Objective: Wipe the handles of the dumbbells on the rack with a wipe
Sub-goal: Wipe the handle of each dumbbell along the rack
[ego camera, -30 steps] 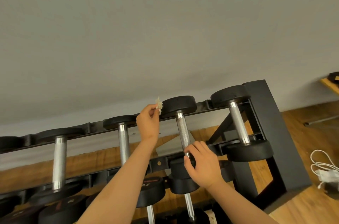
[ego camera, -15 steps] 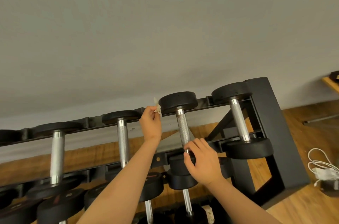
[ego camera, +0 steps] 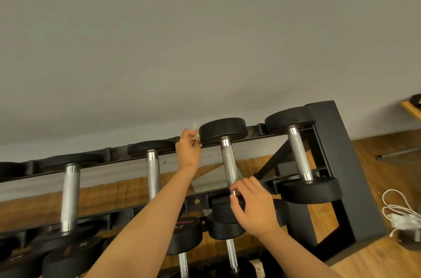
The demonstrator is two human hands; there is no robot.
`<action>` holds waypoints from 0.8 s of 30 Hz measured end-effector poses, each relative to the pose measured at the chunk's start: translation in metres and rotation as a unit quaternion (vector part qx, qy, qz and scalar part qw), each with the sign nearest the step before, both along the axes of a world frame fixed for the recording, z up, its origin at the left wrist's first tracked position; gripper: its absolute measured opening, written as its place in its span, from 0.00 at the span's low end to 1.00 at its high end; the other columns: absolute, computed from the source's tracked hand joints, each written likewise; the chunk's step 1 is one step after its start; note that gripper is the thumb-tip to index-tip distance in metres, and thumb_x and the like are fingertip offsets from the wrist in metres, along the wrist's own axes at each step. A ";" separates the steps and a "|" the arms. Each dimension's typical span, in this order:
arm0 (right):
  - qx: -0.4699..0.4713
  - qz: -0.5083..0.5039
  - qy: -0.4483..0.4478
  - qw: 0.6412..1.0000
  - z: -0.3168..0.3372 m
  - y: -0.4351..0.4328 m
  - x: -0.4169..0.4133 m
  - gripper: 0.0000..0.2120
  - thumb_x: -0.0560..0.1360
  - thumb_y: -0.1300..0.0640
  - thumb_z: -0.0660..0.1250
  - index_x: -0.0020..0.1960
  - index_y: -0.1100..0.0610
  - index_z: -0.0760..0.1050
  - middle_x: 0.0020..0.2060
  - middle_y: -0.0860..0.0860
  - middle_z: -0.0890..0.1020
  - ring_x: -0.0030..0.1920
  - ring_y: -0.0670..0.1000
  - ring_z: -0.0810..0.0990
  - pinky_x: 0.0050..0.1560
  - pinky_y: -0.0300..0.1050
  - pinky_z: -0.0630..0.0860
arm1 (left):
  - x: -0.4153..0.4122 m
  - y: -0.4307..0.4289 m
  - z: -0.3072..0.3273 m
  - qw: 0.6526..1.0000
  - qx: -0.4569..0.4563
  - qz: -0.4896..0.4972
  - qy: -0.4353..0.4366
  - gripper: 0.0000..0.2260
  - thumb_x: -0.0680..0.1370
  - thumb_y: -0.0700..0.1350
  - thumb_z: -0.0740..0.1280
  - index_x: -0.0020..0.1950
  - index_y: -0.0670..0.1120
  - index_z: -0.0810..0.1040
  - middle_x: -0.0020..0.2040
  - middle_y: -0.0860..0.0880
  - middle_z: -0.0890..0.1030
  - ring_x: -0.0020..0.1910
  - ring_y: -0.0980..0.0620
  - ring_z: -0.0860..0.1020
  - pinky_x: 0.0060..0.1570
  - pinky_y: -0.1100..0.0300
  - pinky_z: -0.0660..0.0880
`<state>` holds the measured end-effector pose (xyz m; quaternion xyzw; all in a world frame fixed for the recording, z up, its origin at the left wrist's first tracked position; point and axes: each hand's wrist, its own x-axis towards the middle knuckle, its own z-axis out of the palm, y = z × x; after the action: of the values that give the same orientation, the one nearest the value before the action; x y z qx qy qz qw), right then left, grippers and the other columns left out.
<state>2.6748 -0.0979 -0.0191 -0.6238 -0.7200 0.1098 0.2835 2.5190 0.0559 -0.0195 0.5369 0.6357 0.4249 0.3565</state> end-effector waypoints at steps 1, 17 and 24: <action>-0.001 0.000 -0.001 1.000 0.000 0.000 0.000 0.08 0.75 0.50 0.61 0.43 0.52 0.76 0.37 0.44 0.75 0.40 0.44 0.72 0.34 0.39 0.74 | -0.001 0.003 0.001 1.000 -0.003 -0.004 0.007 0.09 0.77 0.29 0.63 0.45 0.43 0.73 0.42 0.46 0.80 0.40 0.55 0.78 0.40 0.69 0.74; 0.002 -0.003 0.001 1.000 0.002 0.000 0.000 0.09 0.74 0.50 0.60 0.43 0.52 0.76 0.37 0.44 0.75 0.40 0.45 0.72 0.33 0.40 0.73 | 0.016 0.009 0.061 0.992 0.102 -0.070 0.003 0.09 0.79 0.35 0.65 0.53 0.44 0.83 0.50 0.50 0.84 0.46 0.59 0.80 0.51 0.69 0.74; 0.002 -0.005 -0.003 1.000 0.000 -0.001 0.001 0.09 0.75 0.49 0.60 0.43 0.52 0.76 0.36 0.44 0.75 0.40 0.45 0.72 0.33 0.41 0.73 | 0.004 -0.020 0.054 0.954 0.234 -0.129 0.136 0.11 0.76 0.33 0.69 0.55 0.42 0.83 0.57 0.45 0.83 0.58 0.52 0.80 0.63 0.60 0.73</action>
<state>2.6761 -0.0986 -0.0192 -0.6271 -0.7180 0.1052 0.2830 2.5228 0.0361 0.0340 0.7355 0.4857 0.4354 0.1829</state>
